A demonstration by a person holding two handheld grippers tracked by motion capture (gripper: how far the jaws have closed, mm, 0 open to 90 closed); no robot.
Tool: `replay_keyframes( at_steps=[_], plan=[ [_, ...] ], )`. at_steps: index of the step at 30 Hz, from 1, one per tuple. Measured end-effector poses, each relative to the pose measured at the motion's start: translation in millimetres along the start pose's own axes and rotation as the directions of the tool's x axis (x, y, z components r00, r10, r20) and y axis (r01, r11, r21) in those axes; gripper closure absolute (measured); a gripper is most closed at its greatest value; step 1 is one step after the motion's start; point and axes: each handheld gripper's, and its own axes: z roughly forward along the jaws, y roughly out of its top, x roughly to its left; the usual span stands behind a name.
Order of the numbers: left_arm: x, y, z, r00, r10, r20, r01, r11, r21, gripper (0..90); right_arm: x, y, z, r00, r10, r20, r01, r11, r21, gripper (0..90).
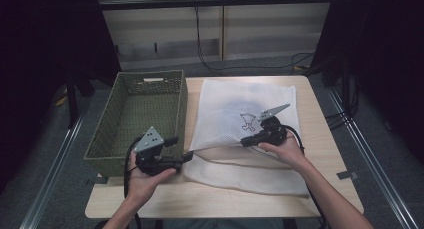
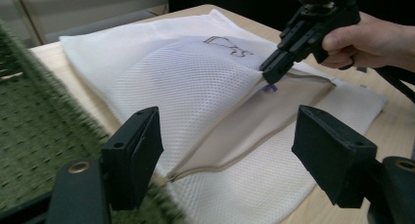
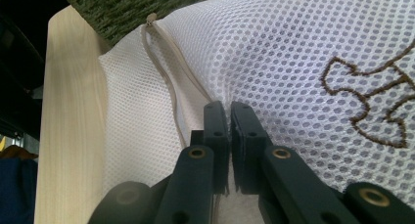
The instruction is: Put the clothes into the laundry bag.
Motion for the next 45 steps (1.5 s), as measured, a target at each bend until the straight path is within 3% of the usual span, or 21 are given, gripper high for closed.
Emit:
replay_keyframes(
  at_steps=[4, 10, 16, 19, 21, 30, 39, 45],
  plan=[
    [4.9, -1.5, -11.6, 1.0000, -0.004, -0.008, 0.004, 0.9996, -0.028, 27.4, -0.6, -2.6, 2.9, 1.0000, 0.002, 0.003, -0.002, 1.000, 0.010, 86.6],
    [12.6, -6.7, -17.8, 0.9966, -0.056, -0.060, 0.053, 0.9971, -0.054, 26.2, -0.7, -4.8, 6.4, 0.9999, 0.003, 0.015, -0.003, 1.000, 0.030, 86.4],
    [14.9, -12.3, -21.0, 0.9950, -0.062, -0.078, 0.056, 0.9948, -0.085, 25.9, 0.1, -9.1, 9.4, 0.9993, -0.001, 0.038, -0.002, 0.998, 0.057, 86.6],
    [18.2, -17.4, -20.9, 0.9900, -0.091, -0.108, 0.082, 0.9933, -0.081, 27.0, 0.3, -16.5, 10.0, 0.9987, 0.002, 0.051, -0.003, 1.000, 0.019, 86.7],
    [19.7, -22.2, -19.9, 0.9883, -0.102, -0.113, 0.094, 0.9928, -0.074, 26.7, 0.1, -19.3, 9.8, 0.9981, 0.000, 0.062, -0.002, 1.000, 0.022, 86.6],
    [21.3, -25.7, -17.7, 0.9908, -0.084, -0.105, 0.078, 0.9949, -0.065, 25.6, -2.1, -31.2, 16.9, 0.9975, 0.024, 0.067, -0.026, 0.999, 0.038, 85.3],
    [21.3, -26.3, -17.3, 0.9900, -0.093, -0.106, 0.085, 0.9939, -0.070, 25.8, -7.0, -36.2, 24.1, 0.9965, 0.008, 0.084, -0.015, 0.996, 0.084, 83.7],
    [20.7, -25.8, -14.5, 0.9913, -0.073, -0.110, 0.067, 0.9963, -0.053, 25.6, -10.7, -39.4, 27.0, 0.9949, -0.010, 0.101, 0.000, 0.995, 0.097, 84.3]
  ],
)
